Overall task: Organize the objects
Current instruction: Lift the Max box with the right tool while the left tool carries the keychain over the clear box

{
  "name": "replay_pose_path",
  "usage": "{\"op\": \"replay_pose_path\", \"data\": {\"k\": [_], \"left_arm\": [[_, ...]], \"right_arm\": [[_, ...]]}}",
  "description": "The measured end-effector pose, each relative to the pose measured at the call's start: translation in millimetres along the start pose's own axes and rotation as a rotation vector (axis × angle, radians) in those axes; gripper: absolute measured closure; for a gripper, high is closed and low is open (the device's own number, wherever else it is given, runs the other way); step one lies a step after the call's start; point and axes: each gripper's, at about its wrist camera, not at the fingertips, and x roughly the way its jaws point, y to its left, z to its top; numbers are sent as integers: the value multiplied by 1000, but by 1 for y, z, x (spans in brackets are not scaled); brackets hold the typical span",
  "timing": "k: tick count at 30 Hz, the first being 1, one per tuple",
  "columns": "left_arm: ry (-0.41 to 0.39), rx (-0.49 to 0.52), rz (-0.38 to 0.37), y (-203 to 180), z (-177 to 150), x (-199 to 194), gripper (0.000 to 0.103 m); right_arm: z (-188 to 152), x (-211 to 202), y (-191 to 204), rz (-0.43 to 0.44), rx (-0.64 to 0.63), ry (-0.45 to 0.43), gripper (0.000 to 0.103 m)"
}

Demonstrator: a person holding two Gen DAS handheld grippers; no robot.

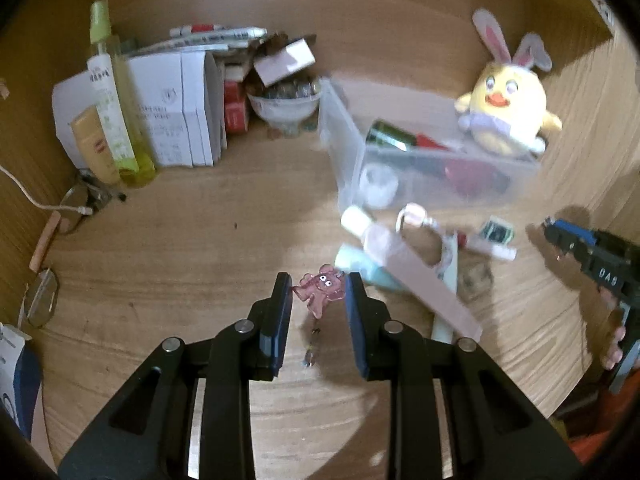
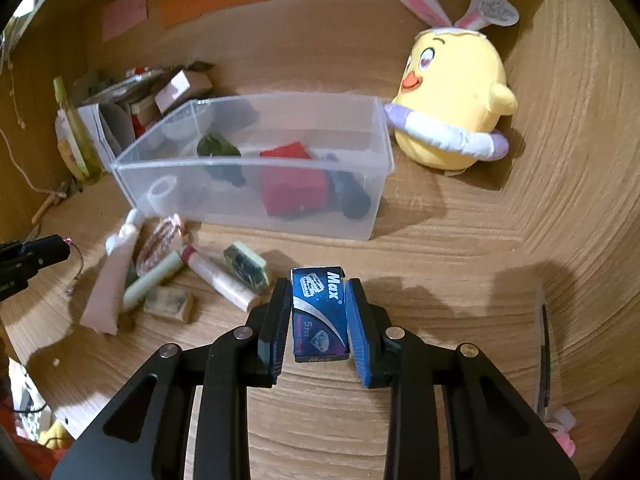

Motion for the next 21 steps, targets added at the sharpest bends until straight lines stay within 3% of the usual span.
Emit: {"op": "replay_pose_path", "data": {"k": [13,21], "left_arm": [[-173,-12,-34,-10,42,-29,76],[-223,-4,-76,-20,61,-36,76]], "right_arm": [[27,-27,7,27,-2,-124,78],[45,-38,9,49,-1,-186,78]]}}
